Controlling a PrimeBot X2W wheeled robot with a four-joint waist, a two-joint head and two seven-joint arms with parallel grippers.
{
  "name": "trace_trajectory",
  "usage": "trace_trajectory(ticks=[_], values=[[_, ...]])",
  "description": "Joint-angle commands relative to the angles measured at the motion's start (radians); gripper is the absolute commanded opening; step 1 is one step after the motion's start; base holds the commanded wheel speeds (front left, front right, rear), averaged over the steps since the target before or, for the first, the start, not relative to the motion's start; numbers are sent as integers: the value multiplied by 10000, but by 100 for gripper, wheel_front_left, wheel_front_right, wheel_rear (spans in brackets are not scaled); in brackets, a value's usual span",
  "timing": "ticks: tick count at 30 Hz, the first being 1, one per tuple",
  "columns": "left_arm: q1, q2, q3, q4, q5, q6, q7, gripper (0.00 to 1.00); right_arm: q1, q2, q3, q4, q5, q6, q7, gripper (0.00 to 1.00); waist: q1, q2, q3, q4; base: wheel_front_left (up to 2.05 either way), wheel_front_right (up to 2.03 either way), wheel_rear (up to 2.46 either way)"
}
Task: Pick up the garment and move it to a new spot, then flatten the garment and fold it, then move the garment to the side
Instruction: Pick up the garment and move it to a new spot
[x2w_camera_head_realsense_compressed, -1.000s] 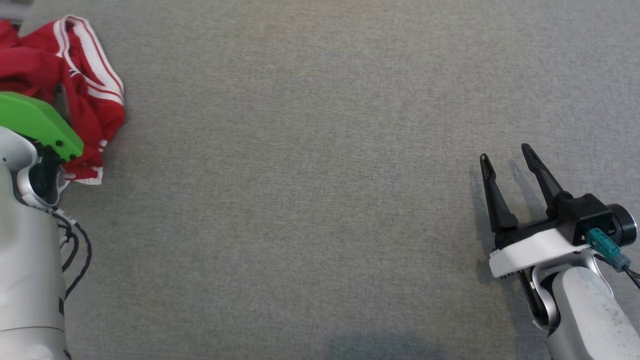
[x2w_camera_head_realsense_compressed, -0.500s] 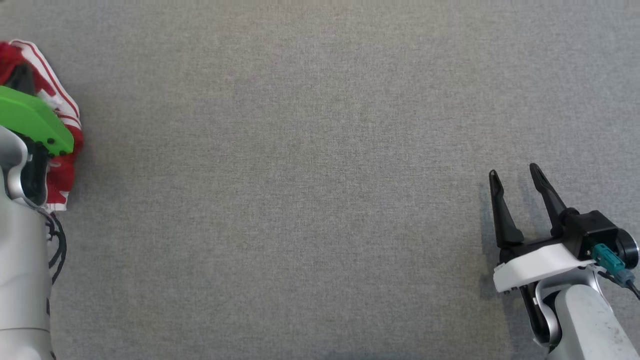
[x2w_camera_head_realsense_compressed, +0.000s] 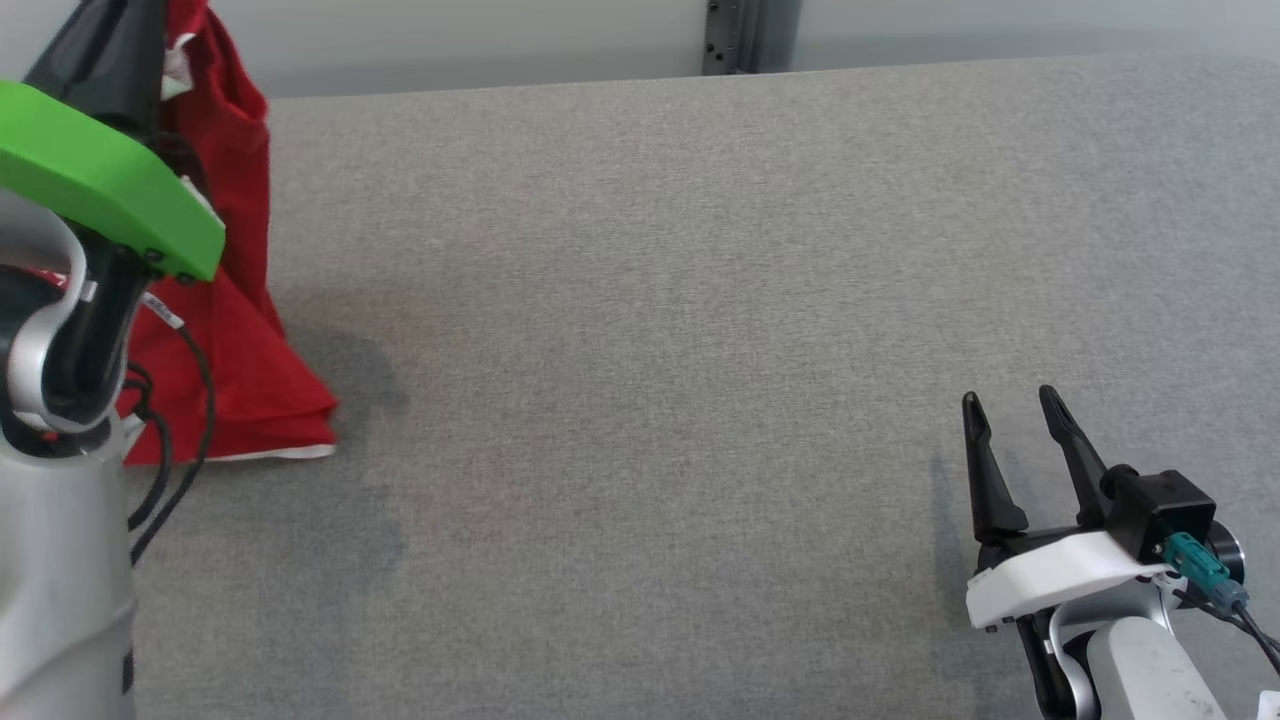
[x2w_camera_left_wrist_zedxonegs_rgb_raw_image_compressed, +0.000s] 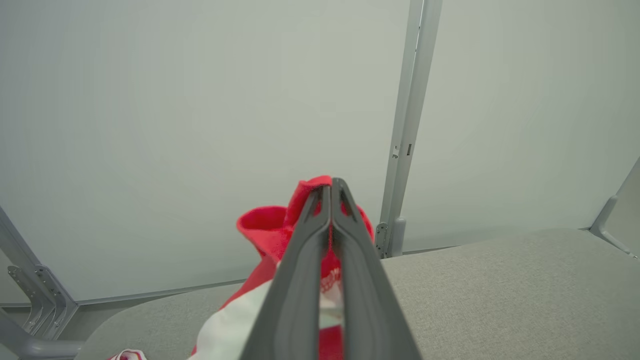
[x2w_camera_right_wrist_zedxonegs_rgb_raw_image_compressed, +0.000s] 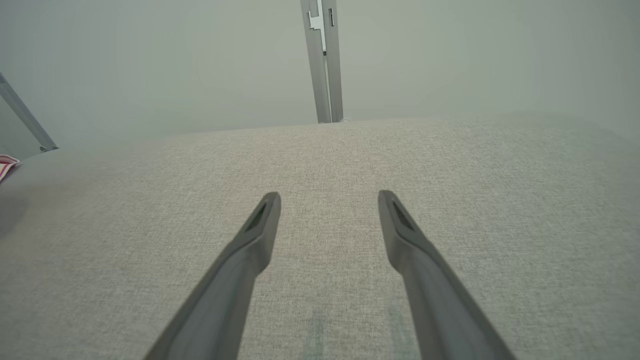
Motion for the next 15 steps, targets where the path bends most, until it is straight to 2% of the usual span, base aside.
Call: trace_trajectory(ticks=[1, 7, 15], values=[[217, -176, -121, -380, -166, 10, 166, 0, 76, 24, -43, -11, 45, -6, -33, 100, 1, 0, -204, -621, 0, 0, 0], [392, -924, -1062, -1530, -499, 116, 794, 0, 117, 94, -113, -23, 95, -6, -31, 100, 1, 0, -165, -1625, 0, 0, 0], [-161, -2086, -2456, -936, -557, 288, 517, 0, -2, 130, -47, 12, 378, -6, -31, 100, 1, 0, 123, -3162, 0, 0, 0]])
